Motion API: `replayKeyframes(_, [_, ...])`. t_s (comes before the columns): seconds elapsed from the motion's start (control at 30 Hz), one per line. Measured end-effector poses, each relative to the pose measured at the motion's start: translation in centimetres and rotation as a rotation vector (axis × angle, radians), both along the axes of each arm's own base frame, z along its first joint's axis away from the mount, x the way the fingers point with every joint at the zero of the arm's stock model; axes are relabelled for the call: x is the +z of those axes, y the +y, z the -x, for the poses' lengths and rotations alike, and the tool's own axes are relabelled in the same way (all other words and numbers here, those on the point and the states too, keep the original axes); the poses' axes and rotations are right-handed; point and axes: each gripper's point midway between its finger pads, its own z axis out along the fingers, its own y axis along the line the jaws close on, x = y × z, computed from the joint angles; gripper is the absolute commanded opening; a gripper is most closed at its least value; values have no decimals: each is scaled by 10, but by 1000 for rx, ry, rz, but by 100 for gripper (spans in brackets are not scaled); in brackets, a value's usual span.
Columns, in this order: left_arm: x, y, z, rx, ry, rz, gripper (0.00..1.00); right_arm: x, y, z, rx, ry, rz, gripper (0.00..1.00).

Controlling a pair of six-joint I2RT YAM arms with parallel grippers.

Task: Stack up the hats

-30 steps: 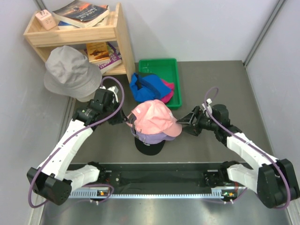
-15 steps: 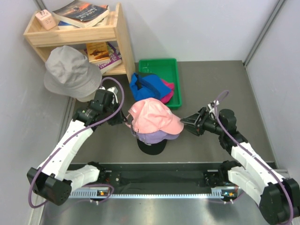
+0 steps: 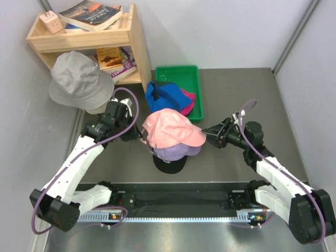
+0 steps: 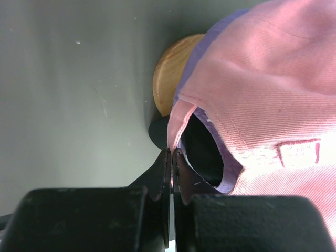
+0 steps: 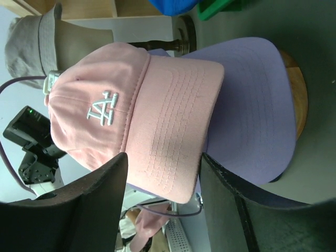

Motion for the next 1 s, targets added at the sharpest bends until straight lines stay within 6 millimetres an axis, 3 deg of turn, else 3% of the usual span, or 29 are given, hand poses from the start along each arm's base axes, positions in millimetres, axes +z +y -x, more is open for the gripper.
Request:
replayKeyframes(0.27, [-2, -3, 3, -27, 7, 8, 0, -3, 4, -6, -2, -4, -27, 53])
replayKeyframes(0.47, [-1, -4, 4, -43, 5, 9, 0, -6, 5, -7, -1, 5, -39, 23])
replayKeyframes(0.7, [-2, -4, 4, -44, 4, 6, 0, 0, 6, -8, 10, -10, -28, 1])
replayKeyframes(1.0, [5, 1, 0, -24, -42, -4, 0, 4, 8, -8, 28, -16, -16, 0])
